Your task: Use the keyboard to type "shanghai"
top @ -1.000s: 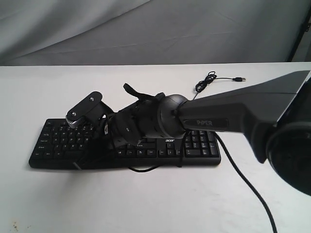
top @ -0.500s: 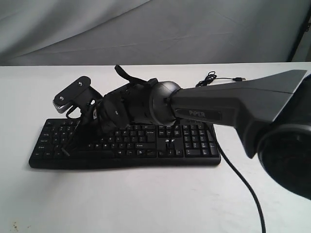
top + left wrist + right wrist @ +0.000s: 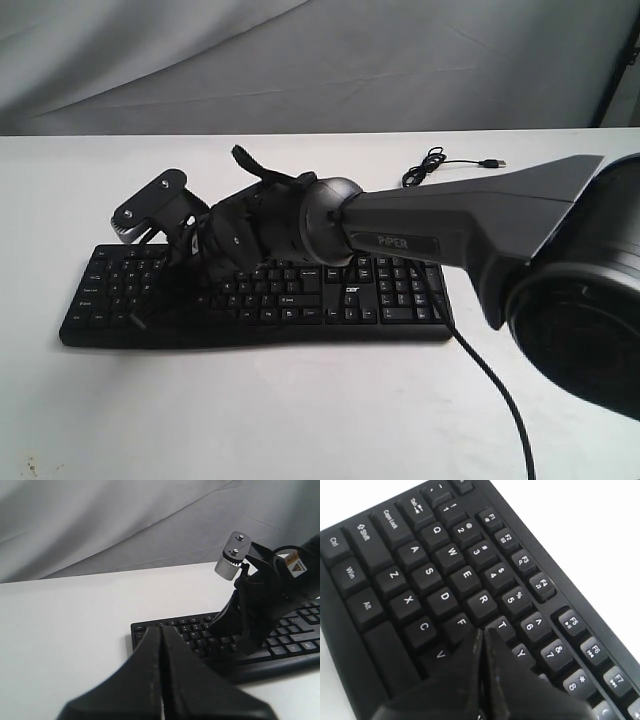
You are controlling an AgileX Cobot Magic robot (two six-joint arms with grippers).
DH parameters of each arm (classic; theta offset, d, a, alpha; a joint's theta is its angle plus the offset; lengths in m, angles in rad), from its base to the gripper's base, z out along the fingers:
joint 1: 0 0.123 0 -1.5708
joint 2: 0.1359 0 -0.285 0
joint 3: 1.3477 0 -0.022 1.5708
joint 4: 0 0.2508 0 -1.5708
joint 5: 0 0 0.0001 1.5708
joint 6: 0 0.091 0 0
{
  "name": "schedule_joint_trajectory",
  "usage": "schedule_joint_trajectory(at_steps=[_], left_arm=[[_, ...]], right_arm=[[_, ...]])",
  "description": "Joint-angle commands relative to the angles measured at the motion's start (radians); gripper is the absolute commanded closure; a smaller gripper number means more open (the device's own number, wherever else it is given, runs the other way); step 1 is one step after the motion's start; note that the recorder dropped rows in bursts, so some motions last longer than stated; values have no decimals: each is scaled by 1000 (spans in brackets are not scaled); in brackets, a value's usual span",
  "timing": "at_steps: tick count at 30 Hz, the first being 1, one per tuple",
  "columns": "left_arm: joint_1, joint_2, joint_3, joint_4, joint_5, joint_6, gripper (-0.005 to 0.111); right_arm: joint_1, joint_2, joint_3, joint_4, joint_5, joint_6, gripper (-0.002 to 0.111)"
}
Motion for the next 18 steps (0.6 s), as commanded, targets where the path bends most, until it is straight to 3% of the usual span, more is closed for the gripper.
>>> schedule_joint_trajectory(at_steps=[1,18], left_arm=[[-5,-3,4,1,-5,-3,107],[-5,-3,4,1,-5,-3,107]], right_arm=[[-8,-1,-6,8,-40,-3,108],[-8,37,-6,25,-68,-24,108]])
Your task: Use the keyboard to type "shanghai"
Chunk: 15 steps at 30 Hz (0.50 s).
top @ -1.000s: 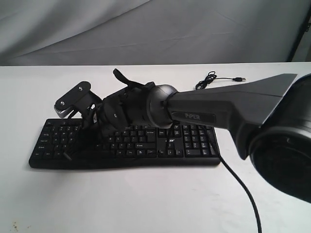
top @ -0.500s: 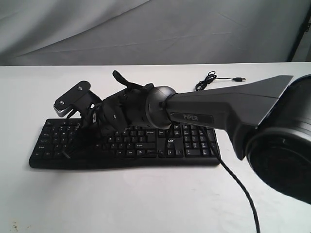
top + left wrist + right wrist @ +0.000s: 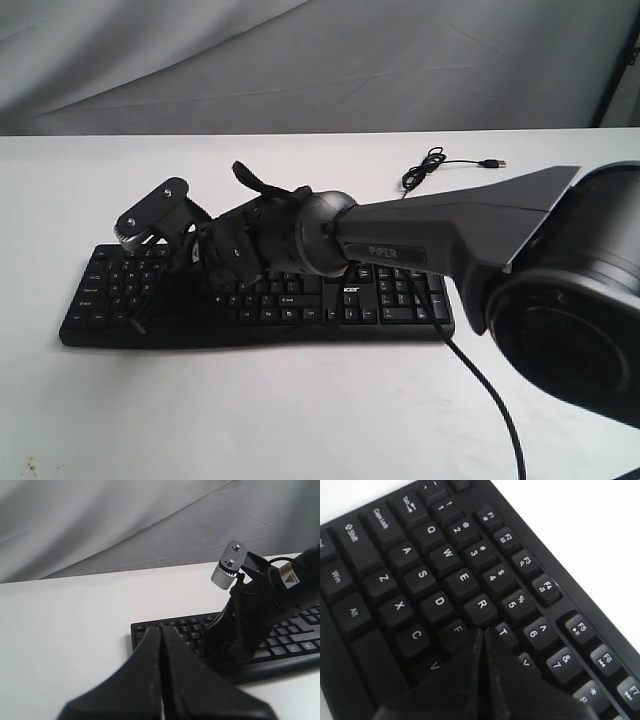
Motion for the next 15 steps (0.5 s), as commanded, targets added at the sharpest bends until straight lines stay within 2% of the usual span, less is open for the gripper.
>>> schedule_joint_trajectory(at_steps=[1,9,15], left_arm=[[-5,-3,4,1,-5,-3,107],[-5,-3,4,1,-5,-3,107],[-5,-3,4,1,-5,-3,107]], right_arm=[[-8,1,-4,8,-8,-17,108],[-8,-59,4,-29,44,-27,108],[-21,-115,85,-38,33,-25,108]])
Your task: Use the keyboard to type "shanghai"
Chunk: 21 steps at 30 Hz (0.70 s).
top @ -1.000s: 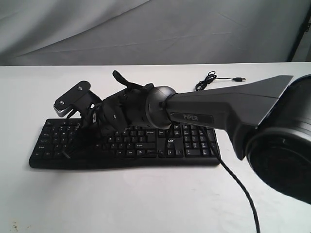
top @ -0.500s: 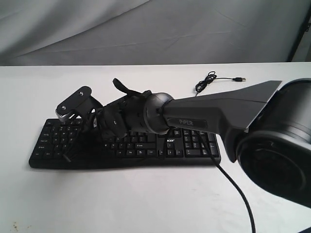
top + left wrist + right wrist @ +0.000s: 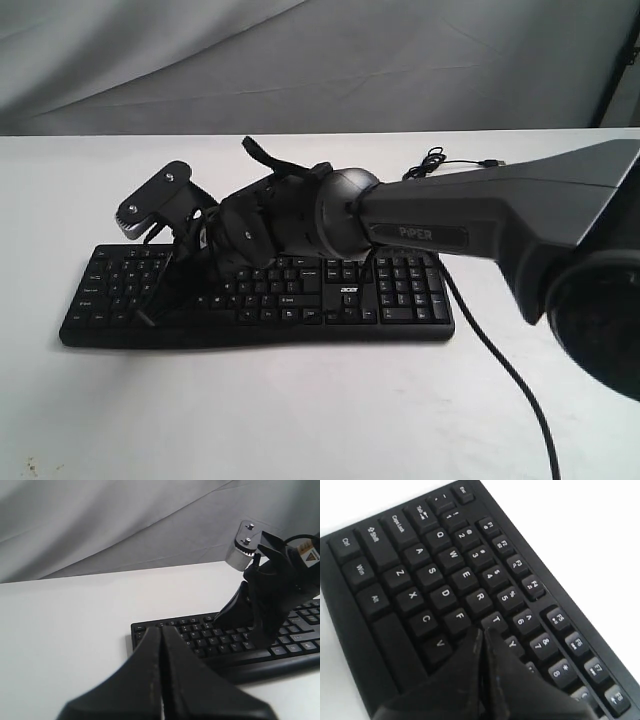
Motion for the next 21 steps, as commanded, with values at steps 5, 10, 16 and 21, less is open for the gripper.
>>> schedule_joint_trajectory(at_steps=[5,10,16,21], left_arm=[[-5,-3,4,1,-5,-3,107],[-5,-3,4,1,-5,-3,107],[-5,-3,4,1,-5,-3,107],[-5,-3,4,1,-5,-3,107]], right_arm=[[-12,-20,20,-3,-16,-6,108],[-12,-11,20,-3,-11,-6,108],[-12,24,20,4,-14,-6,108],[-12,33,20,4,-7,-9,108]])
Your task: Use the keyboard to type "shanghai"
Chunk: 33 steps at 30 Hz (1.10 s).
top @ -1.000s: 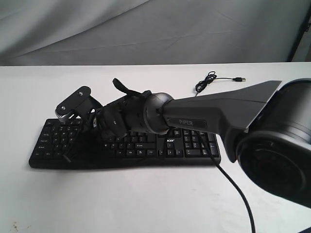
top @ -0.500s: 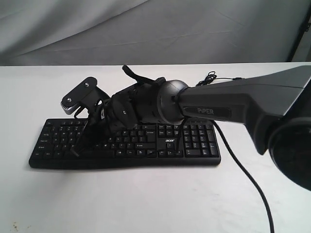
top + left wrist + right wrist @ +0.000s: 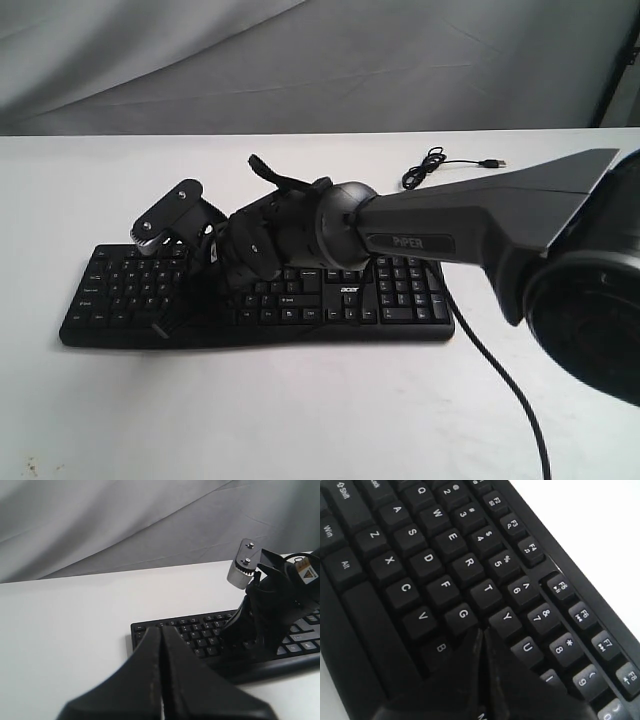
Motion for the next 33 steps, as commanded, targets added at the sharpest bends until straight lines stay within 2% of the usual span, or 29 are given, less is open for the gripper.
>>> schedule_joint_trajectory(at_steps=[1,27,33], left_arm=[[-5,-3,4,1,-5,-3,107],[-5,-3,4,1,-5,-3,107],[-5,-3,4,1,-5,-3,107]], right_arm=[[-1,0,5,4,-3,-9,108],[-1,34,5,19,-49,-21,108],[-1,-22,5,17,-10,-23,108]])
